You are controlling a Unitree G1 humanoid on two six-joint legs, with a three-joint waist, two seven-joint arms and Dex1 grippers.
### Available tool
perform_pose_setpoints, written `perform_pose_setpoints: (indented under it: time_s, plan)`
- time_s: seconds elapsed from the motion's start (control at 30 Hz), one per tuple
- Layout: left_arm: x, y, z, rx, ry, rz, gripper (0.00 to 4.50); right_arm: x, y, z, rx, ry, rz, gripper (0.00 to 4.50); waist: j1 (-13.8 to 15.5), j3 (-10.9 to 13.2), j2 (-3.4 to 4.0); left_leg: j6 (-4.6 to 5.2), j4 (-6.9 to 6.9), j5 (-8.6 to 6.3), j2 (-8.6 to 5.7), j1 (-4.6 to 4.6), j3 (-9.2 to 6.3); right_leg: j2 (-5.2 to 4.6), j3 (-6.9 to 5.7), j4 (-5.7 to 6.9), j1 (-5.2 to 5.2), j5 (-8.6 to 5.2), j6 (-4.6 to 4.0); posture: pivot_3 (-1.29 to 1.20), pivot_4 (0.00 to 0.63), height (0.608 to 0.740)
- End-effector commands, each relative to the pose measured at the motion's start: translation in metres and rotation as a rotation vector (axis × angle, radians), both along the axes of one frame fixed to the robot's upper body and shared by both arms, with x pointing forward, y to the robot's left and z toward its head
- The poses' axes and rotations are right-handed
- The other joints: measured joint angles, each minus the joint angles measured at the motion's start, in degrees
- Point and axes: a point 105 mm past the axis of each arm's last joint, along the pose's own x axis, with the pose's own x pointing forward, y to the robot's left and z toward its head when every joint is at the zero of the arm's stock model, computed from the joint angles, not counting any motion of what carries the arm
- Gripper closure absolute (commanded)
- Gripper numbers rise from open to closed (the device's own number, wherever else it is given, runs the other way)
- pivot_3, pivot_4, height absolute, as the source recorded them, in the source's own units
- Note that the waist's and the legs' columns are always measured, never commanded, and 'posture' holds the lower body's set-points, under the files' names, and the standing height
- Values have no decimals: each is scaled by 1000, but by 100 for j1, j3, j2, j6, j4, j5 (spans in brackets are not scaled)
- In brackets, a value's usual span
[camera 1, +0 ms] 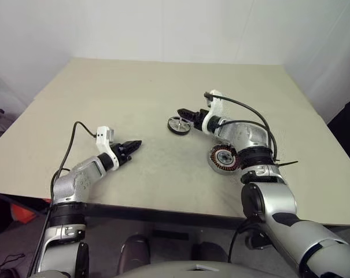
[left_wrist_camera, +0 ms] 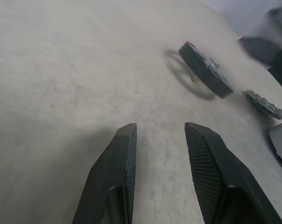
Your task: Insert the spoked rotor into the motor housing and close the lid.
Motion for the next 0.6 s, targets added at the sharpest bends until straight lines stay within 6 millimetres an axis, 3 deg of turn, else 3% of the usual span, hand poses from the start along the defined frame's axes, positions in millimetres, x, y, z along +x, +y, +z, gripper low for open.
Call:
perform_pose_setpoints:
  time_s: [0.03, 0.1, 0.17, 0.23, 0.33, 0.5, 0.6]
  plan:
    - [5, -2, 10, 5, -47, -11, 2741, -11, -8, 46, -75, -234, 25, 1056, 23, 0, -1, 0, 1, 0, 0, 0, 0, 0, 0, 0, 2, 2, 3, 0, 0, 740]
    - [5, -7, 12, -7, -56, -27, 2741, -26, -15, 46, -267, -333, 98, 1056, 52, 0, -2, 0, 3, 0, -2, 0, -1, -1, -1, -1, 5, 4, 7, 0, 0, 740]
    - [6, -14, 17, -19, -73, -49, 2741, -45, -28, 30, -583, -415, 212, 1056, 134, 0, -3, 1, 5, -1, -6, 2, -6, -2, -3, -9, 15, 5, 11, 0, 0, 740]
    - [6, -20, 21, -24, -90, -69, 2741, -65, -48, 14, -872, -473, 351, 1056, 199, 0, -2, 2, 4, -2, -4, 12, -9, -1, -4, -25, 31, 4, 16, 0, 0, 740]
    - [7, -27, 21, -18, -100, -95, 2741, -87, -81, 6, -1147, -480, 531, 1056, 213, 1, -2, 2, 0, -3, -6, 19, -13, -2, 1, -35, 41, -3, 26, 0, 0, 740]
    - [7, -35, 17, -16, -96, -113, 2741, -113, -98, 14, -1288, -472, 748, 1056, 130, 0, -3, 8, 5, -5, -1, 38, -14, 0, 12, -17, 39, -13, 8, 0, 0, 740]
    - [8, -37, 13, -14, -89, -115, 2741, -122, -98, 16, -1305, -473, 833, 467, 127, 0, -2, 29, 12, -16, 2, 46, -12, 1, 14, 1, 40, -17, 0, 0, 0, 740]
